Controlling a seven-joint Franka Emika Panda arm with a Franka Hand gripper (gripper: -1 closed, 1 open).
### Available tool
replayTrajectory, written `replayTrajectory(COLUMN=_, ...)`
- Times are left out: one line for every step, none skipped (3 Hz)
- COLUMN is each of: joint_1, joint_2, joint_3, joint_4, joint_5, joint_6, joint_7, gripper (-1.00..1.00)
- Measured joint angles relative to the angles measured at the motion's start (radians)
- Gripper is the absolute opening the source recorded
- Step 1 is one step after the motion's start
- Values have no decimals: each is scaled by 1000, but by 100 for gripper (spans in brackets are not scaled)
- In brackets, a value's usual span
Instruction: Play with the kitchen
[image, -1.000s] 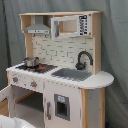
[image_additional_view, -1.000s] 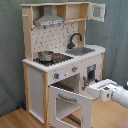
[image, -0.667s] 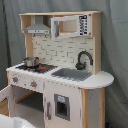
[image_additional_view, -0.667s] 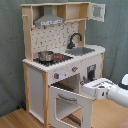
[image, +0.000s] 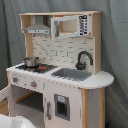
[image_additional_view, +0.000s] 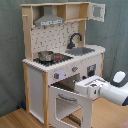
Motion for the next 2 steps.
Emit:
replayTrajectory(joint_1=-48, joint_2=-11, joint_3=0, joint_4=-62, joint_5=0, joint_6=9, joint_7=74, gripper=100)
replayTrajectory(joint_1=-38, joint_2=-33, joint_3=0, joint_4=12, joint_5=0, joint_6=-5, joint_7=148, gripper=100)
